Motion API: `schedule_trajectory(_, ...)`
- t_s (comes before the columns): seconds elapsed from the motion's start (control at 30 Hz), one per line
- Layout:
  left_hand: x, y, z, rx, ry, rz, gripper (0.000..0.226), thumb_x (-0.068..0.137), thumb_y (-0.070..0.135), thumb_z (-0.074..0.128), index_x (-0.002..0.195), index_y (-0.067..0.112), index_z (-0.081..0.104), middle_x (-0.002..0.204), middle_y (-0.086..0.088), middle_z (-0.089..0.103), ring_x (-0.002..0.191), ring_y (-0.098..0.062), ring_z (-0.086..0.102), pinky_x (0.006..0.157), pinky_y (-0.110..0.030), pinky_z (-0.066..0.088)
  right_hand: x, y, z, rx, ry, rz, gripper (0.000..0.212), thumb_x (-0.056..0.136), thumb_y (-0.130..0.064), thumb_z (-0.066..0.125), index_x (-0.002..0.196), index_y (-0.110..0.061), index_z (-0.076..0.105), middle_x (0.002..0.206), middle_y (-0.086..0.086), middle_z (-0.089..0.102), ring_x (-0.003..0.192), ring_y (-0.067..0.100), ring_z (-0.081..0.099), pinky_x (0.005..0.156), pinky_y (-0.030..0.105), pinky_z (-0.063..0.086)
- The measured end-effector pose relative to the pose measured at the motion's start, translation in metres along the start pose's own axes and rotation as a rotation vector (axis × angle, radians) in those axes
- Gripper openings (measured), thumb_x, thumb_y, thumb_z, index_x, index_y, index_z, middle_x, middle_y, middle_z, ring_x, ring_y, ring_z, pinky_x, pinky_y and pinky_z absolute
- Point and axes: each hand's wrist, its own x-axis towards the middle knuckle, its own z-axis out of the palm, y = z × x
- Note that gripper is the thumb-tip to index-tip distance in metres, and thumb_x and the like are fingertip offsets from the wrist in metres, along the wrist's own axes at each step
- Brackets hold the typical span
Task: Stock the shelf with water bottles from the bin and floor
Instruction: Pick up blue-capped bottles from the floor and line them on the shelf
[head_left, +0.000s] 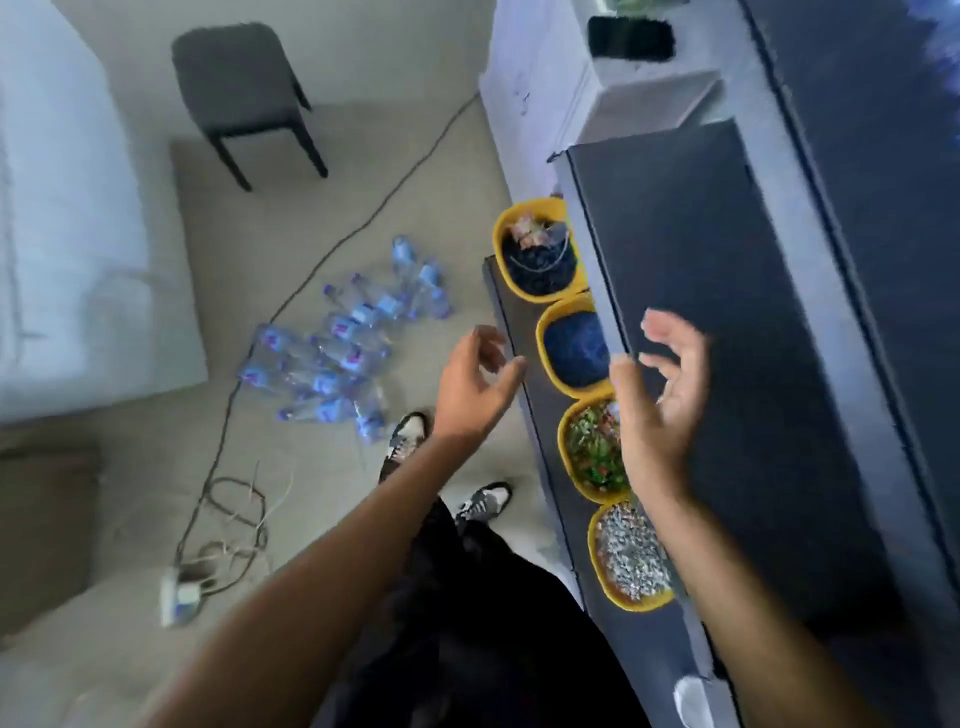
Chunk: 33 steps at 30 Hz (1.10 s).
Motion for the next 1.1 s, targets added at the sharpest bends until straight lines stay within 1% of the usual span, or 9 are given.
schedule_trajectory(0.07, -0.006, -0.051, -0.024, 0.013, 0.076, -0.114, 0.027, 0.085, 0.043, 0.066, 0.104, 0.025, 0.056, 0.083, -0.002, 0.061, 0.079, -0.019, 0.058, 0.072, -0.040, 0.049, -0.016, 0.033, 0.040, -0.058, -0.139, 0.038, 0.036, 0.090, -0.016, 0.064, 0.124, -0.006, 0.059, 0.126, 0.009, 0.060, 0.116, 0.029, 0.058, 0.093, 0.057, 0.049)
schedule_trajectory(0.2, -0.008, -0.163, -0.053, 0.031, 0.222, -0.345, 0.025, 0.080, 0.044, 0.068, 0.099, 0.036, 0.053, 0.082, 0.004, 0.059, 0.084, -0.024, 0.060, 0.081, -0.051, 0.053, -0.045, 0.104, 0.124, -0.171, -0.390, 0.034, 0.036, 0.087, -0.011, 0.066, 0.122, -0.003, 0.061, 0.119, 0.000, 0.056, 0.113, 0.029, 0.057, 0.089, 0.050, 0.049)
schedule_trajectory(0.37, -0.002, -0.297, -0.068, 0.090, 0.363, -0.540, 0.043, 0.081, 0.042, 0.072, 0.113, 0.016, 0.058, 0.096, 0.006, 0.055, 0.091, -0.012, 0.052, 0.086, -0.031, 0.047, -0.075, 0.222, 0.232, -0.310, -0.669, 0.028, 0.038, 0.086, -0.011, 0.068, 0.123, -0.005, 0.061, 0.116, 0.010, 0.057, 0.113, 0.032, 0.056, 0.095, 0.049, 0.047)
schedule_trajectory(0.57, 0.042, -0.466, -0.064, 0.175, 0.412, -0.747, 0.050, 0.085, 0.037, 0.076, 0.121, 0.008, 0.057, 0.116, -0.007, 0.060, 0.111, -0.027, 0.057, 0.098, -0.043, 0.047, -0.112, 0.384, 0.359, -0.457, -0.951, 0.000, 0.044, 0.082, -0.021, 0.065, 0.120, 0.000, 0.060, 0.116, 0.019, 0.059, 0.109, 0.038, 0.056, 0.099, 0.041, 0.044)
schedule_trajectory(0.7, 0.085, -0.566, -0.068, 0.080, 0.514, -0.908, 0.056, 0.088, 0.043, 0.074, 0.126, 0.007, 0.054, 0.121, -0.011, 0.059, 0.114, -0.029, 0.057, 0.101, -0.045, 0.047, -0.140, 0.470, 0.432, -0.575, -1.096, 0.199, 0.056, 0.081, -0.032, 0.066, 0.127, -0.001, 0.056, 0.125, 0.021, 0.056, 0.115, 0.040, 0.055, 0.100, 0.042, 0.041)
schedule_trajectory(0.83, 0.132, -0.651, -0.095, -0.181, 0.702, -1.121, 0.063, 0.091, 0.057, 0.067, 0.126, 0.008, 0.050, 0.123, -0.011, 0.059, 0.111, -0.032, 0.060, 0.100, -0.045, 0.051, -0.173, 0.529, 0.497, -0.664, -1.203, 0.324, 0.058, 0.085, -0.031, 0.076, 0.130, -0.001, 0.054, 0.125, 0.020, 0.059, 0.116, 0.037, 0.056, 0.094, 0.039, 0.041)
schedule_trajectory(0.93, 0.158, -0.695, -0.118, -0.330, 0.754, -1.221, 0.079, 0.083, 0.066, 0.070, 0.133, 0.009, 0.047, 0.126, -0.012, 0.059, 0.111, -0.032, 0.062, 0.100, -0.046, 0.053, -0.201, 0.558, 0.538, -0.637, -1.233, 0.449, 0.051, 0.081, -0.032, 0.077, 0.121, -0.006, 0.059, 0.116, 0.010, 0.067, 0.106, 0.028, 0.064, 0.077, 0.031, 0.044)
schedule_trajectory(1.0, 0.166, -0.718, -0.127, -0.404, 0.763, -1.251, 0.082, 0.078, 0.065, 0.076, 0.133, 0.010, 0.049, 0.121, -0.012, 0.064, 0.100, -0.029, 0.066, 0.091, -0.042, 0.056, -0.216, 0.567, 0.561, -0.559, -1.192, 0.569, 0.052, 0.074, -0.035, 0.080, 0.118, -0.012, 0.062, 0.107, 0.001, 0.070, 0.096, 0.021, 0.069, 0.073, 0.027, 0.048)
schedule_trajectory(1.1, 0.167, -0.735, -0.128, -0.490, 0.797, -1.207, 0.076, 0.069, 0.056, 0.081, 0.124, 0.011, 0.055, 0.111, -0.013, 0.071, 0.081, -0.029, 0.073, 0.074, -0.039, 0.060, -0.230, 0.573, 0.586, -0.500, -1.063, 0.711, 0.069, 0.071, -0.039, 0.085, 0.127, -0.013, 0.055, 0.113, -0.003, 0.065, 0.092, 0.014, 0.062, 0.073, 0.023, 0.050)
